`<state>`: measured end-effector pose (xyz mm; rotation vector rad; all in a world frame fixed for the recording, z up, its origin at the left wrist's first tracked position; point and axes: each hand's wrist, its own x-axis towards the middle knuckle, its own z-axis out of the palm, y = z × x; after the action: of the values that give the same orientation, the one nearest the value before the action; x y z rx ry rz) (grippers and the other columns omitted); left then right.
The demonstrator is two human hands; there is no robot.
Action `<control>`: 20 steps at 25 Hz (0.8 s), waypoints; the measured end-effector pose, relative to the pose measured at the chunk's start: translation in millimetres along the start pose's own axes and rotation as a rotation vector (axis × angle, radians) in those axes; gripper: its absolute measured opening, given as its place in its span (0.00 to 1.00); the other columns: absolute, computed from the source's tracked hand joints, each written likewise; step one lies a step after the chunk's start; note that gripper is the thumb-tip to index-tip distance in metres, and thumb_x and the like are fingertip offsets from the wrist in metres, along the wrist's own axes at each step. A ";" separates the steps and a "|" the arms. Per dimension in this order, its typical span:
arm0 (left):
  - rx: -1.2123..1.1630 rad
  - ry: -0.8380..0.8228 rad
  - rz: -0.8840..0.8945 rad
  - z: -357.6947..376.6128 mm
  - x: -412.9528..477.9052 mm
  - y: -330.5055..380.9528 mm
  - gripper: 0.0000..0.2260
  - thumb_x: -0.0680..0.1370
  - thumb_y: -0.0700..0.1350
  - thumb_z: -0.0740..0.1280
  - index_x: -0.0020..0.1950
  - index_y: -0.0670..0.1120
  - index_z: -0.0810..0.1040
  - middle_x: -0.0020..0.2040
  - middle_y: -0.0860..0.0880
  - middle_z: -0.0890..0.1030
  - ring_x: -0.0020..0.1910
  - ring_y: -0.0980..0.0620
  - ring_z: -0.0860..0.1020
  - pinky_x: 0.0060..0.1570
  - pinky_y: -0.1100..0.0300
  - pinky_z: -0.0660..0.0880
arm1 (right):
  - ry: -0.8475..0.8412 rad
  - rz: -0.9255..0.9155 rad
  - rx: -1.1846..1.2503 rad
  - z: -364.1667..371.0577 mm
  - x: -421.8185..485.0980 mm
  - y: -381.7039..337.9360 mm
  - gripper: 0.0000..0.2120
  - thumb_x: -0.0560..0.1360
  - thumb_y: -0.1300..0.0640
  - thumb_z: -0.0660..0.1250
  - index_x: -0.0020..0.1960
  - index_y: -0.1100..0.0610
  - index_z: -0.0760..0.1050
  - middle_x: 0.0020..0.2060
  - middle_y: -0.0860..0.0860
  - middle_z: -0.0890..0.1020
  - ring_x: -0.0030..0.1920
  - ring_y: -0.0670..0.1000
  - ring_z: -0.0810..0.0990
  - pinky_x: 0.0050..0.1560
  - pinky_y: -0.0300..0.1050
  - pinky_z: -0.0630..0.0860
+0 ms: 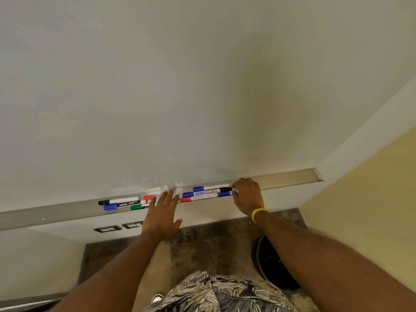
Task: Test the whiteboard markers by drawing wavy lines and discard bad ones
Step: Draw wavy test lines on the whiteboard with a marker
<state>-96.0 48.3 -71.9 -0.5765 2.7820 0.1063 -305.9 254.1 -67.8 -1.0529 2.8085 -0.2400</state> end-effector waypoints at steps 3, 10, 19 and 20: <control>-0.014 0.002 -0.013 0.3 3.3 12.2 0.36 0.79 0.62 0.58 0.80 0.50 0.45 0.81 0.47 0.43 0.80 0.47 0.42 0.76 0.45 0.42 | -0.088 -0.064 -0.050 -3.3 19.6 20.1 0.10 0.79 0.55 0.61 0.56 0.53 0.79 0.53 0.51 0.80 0.55 0.55 0.75 0.55 0.49 0.69; -0.057 -0.009 -0.073 2.4 3.3 41.2 0.35 0.80 0.63 0.56 0.80 0.51 0.44 0.81 0.49 0.43 0.80 0.47 0.43 0.77 0.46 0.43 | -0.205 -0.198 -0.070 -2.6 50.3 46.6 0.12 0.79 0.54 0.61 0.54 0.54 0.83 0.51 0.53 0.81 0.52 0.56 0.78 0.51 0.49 0.75; -0.115 0.034 -0.133 -0.2 -4.0 45.2 0.33 0.80 0.62 0.58 0.80 0.51 0.51 0.81 0.49 0.49 0.80 0.47 0.47 0.76 0.46 0.44 | -0.246 -0.434 -0.254 -1.8 63.8 58.0 0.09 0.77 0.56 0.65 0.54 0.55 0.81 0.50 0.54 0.80 0.50 0.57 0.80 0.50 0.48 0.76; -0.112 0.034 -0.137 -0.6 -3.7 45.7 0.32 0.80 0.62 0.58 0.80 0.52 0.51 0.81 0.49 0.49 0.80 0.47 0.47 0.76 0.47 0.44 | -0.239 -0.449 -0.269 -2.3 63.3 57.8 0.09 0.77 0.57 0.65 0.55 0.55 0.81 0.51 0.54 0.80 0.50 0.57 0.80 0.51 0.49 0.76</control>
<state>-111.2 91.6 -69.7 -0.8021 2.7720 0.2252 -390.6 255.5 -81.2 -1.6444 2.4057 0.2163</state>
